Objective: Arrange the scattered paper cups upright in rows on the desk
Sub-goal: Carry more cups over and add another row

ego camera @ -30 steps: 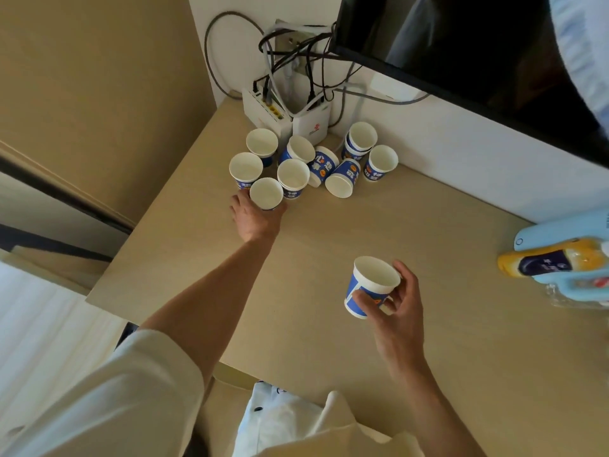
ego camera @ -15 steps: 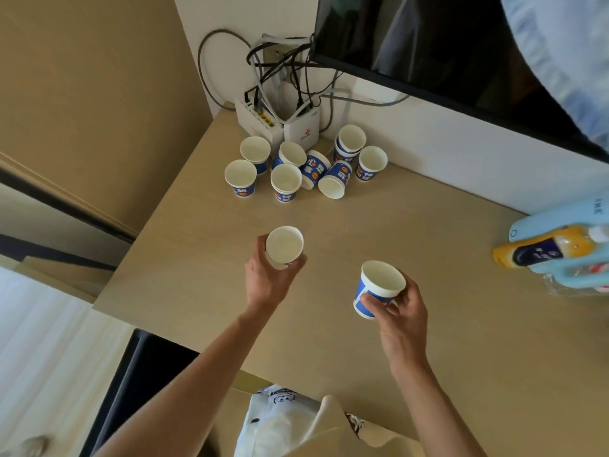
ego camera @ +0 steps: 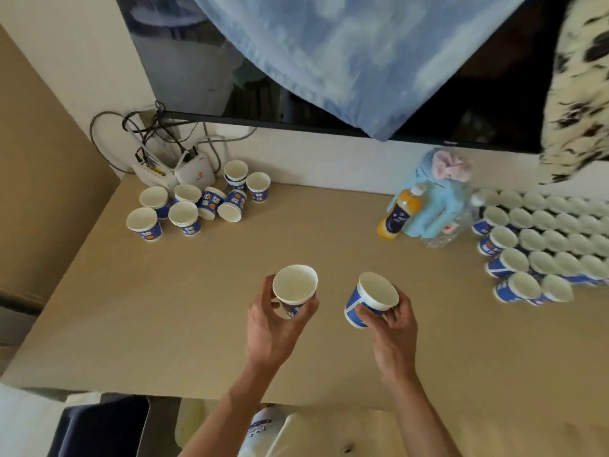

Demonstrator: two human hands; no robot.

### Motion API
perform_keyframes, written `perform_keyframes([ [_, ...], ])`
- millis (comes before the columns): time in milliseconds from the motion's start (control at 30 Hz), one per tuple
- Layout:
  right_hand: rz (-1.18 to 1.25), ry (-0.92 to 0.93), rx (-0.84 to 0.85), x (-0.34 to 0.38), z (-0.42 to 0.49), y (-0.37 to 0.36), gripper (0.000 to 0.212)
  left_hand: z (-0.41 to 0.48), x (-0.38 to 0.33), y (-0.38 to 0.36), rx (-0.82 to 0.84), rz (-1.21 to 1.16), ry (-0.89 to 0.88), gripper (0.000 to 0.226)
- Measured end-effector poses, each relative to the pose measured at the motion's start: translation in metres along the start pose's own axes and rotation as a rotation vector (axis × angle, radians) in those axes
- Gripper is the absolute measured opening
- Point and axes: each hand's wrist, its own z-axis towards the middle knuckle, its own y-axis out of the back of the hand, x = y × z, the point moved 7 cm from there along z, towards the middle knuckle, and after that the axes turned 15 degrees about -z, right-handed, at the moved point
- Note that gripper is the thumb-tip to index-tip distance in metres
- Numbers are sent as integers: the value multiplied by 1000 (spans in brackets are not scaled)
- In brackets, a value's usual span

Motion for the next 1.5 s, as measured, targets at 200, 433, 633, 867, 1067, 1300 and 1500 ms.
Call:
perform_keyframes([
  [200, 127, -8, -201, -11, -26, 136, 80, -88, -36, -122, 226, -43, -52, 58],
  [433, 131, 22, -359, -36, -60, 263, 63, -182, -53, -229, 402, -91, -70, 56],
  [633, 135, 1, -451, -57, -80, 339, 64, -220, -50, -294, 523, -68, -44, 57],
  [867, 116, -45, -540, -71, -61, 405, 72, -224, -46, -387, 616, -30, -33, 59],
  [1067, -11, -87, -528, -81, -8, 455, 66, -208, -17, -472, 645, -58, 71, 59],
  [1300, -65, -155, -491, -85, 74, 505, 70, -175, -12, -552, 606, -110, 166, 57],
  [1500, -62, -183, -421, -89, 133, 515, 65, -142, -27, -582, 515, -92, 156, 56],
])
